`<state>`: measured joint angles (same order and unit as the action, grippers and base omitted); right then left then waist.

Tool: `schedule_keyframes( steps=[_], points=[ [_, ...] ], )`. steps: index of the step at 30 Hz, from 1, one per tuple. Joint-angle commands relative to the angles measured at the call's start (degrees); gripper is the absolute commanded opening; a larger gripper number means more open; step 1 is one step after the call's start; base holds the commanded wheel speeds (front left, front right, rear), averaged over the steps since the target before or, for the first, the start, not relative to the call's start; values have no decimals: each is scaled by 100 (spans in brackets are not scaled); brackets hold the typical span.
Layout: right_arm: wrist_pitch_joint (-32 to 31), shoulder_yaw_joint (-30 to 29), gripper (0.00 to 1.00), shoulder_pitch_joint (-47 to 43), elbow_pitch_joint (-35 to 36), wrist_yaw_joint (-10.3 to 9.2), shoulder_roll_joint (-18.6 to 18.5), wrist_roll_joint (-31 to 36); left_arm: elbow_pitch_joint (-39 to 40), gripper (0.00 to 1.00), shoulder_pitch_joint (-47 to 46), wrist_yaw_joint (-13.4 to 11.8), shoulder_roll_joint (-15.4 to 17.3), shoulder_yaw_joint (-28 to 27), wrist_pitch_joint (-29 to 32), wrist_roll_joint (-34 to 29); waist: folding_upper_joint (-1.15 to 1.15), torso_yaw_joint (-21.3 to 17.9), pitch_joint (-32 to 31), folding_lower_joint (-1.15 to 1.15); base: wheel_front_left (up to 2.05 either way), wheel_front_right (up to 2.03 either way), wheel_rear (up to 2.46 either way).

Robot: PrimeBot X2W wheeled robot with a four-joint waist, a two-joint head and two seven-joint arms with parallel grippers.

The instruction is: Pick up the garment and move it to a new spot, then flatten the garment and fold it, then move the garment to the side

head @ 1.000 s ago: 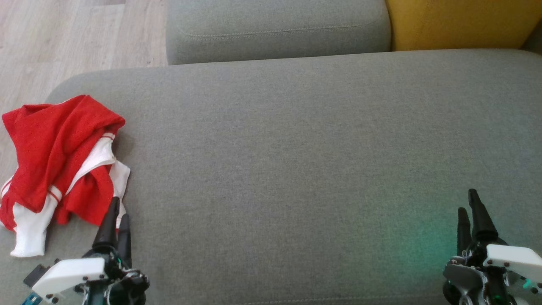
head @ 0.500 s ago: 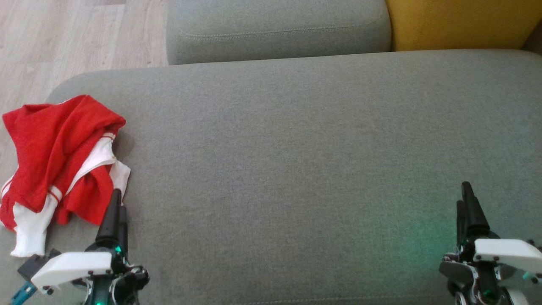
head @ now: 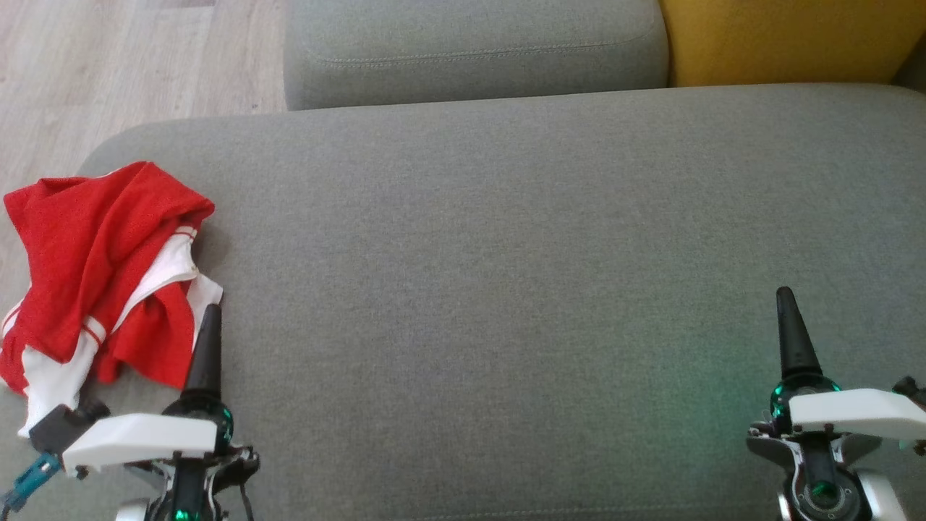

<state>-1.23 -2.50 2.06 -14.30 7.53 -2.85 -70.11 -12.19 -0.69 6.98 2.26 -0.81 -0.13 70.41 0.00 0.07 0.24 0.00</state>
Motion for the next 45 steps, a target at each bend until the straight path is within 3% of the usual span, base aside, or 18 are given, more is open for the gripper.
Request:
schedule_keyframes(
  steps=[1,45],
  points=[
    [54,59,100,349,248,-1,-116,153,262,100,-364,19,124,-59,-66,-169,0,0,2,0,0,0,0],
    [243,621,100,363,646,-3,-100,3812,515,100,-387,34,265,254,-786,-3581,0,-13,64,0,0,0,0]
  ],
)
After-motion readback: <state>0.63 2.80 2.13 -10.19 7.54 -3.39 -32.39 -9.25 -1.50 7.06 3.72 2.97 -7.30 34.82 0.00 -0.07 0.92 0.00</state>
